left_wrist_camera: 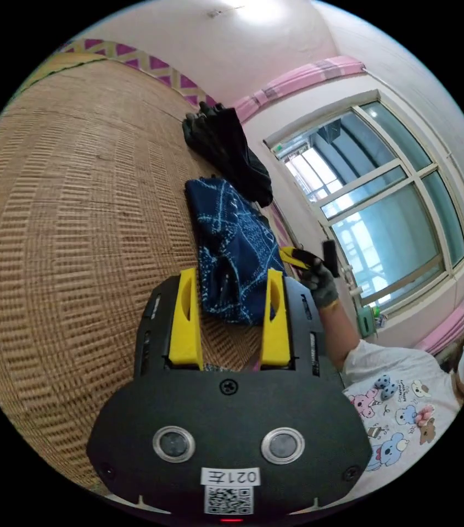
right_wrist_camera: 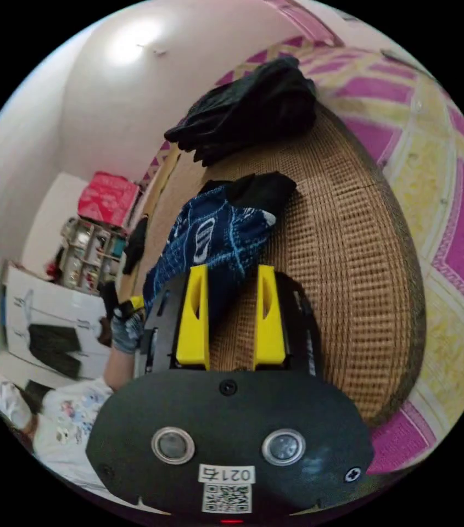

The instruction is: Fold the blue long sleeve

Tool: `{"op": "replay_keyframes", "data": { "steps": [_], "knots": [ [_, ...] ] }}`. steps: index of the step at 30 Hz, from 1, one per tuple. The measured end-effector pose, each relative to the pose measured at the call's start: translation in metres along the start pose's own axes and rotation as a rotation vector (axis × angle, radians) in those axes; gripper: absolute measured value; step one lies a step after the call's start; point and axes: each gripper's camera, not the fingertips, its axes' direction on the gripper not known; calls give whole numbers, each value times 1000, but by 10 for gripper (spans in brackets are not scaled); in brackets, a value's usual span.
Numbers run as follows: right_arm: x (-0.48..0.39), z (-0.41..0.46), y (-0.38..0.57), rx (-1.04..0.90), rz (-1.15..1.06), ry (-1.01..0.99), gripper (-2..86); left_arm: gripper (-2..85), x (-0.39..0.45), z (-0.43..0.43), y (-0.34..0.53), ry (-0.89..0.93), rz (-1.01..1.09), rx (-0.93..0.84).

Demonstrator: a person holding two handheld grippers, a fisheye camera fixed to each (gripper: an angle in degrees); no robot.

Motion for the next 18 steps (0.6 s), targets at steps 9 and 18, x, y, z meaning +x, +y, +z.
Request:
{"op": "replay_keyframes", "data": {
  "steps": [9, 18],
  "knots": [
    [-31, 21, -63, -3, -99, 6, 50, 28, 18, -5, -19, -45, 74, -29],
    [-214, 128, -142, -97, -481, 73, 57, 38, 14, -146, -24, -368, 92, 210]
  ]
}}
